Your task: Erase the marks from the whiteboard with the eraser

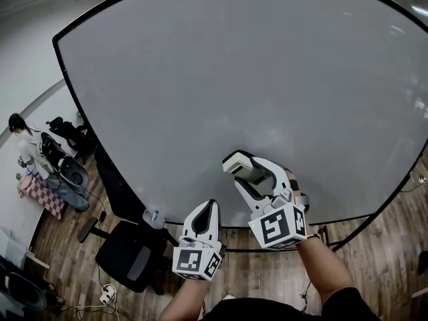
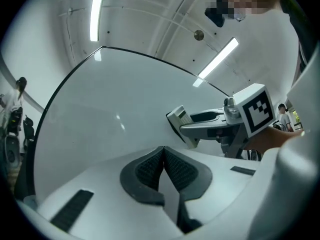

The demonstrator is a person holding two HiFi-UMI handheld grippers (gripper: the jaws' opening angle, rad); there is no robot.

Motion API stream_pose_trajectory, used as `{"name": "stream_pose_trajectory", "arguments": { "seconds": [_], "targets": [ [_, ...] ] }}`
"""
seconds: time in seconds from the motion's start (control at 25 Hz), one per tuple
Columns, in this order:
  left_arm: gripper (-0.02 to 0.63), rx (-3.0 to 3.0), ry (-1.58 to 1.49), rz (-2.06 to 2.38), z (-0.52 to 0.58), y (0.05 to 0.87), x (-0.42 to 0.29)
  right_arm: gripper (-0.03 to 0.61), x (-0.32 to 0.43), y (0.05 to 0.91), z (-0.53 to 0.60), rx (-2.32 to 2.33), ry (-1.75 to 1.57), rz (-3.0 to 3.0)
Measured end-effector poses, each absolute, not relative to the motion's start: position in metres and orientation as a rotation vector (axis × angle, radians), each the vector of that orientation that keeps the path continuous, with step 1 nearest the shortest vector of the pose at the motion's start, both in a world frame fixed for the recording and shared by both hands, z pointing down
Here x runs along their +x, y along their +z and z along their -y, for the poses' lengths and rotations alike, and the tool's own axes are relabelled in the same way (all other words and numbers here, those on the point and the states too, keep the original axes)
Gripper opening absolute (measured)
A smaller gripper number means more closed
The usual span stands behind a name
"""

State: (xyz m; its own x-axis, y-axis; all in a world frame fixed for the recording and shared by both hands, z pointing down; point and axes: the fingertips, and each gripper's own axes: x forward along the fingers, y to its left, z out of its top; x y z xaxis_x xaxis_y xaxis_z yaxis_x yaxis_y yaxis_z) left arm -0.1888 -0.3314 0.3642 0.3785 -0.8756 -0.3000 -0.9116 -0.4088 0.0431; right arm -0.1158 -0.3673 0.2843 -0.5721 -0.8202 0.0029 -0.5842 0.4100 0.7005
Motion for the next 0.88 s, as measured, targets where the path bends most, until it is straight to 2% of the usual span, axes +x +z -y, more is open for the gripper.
{"name": "stream_pose_trajectory", "arguments": {
  "seconds": [0.36, 0.56, 0.88],
  "targets": [
    [0.018, -2.497, 0.409, -1.611, 0.332, 0.366, -0.182, 0.253, -0.072, 0.29, 0.33, 1.391, -0.958, 2.422],
    [0.018, -2.547, 0.363, -1.512, 0.328, 0.372, -0.155, 0.253, -0.03, 0.33, 0.312, 1.541, -0.854, 2.439],
    [0.018, -2.563, 0.336, -1.452, 0.321, 0.383, -0.128, 0.25, 0.021, 0.344, 0.291, 1.798, -0.693, 2.541]
  ]
}}
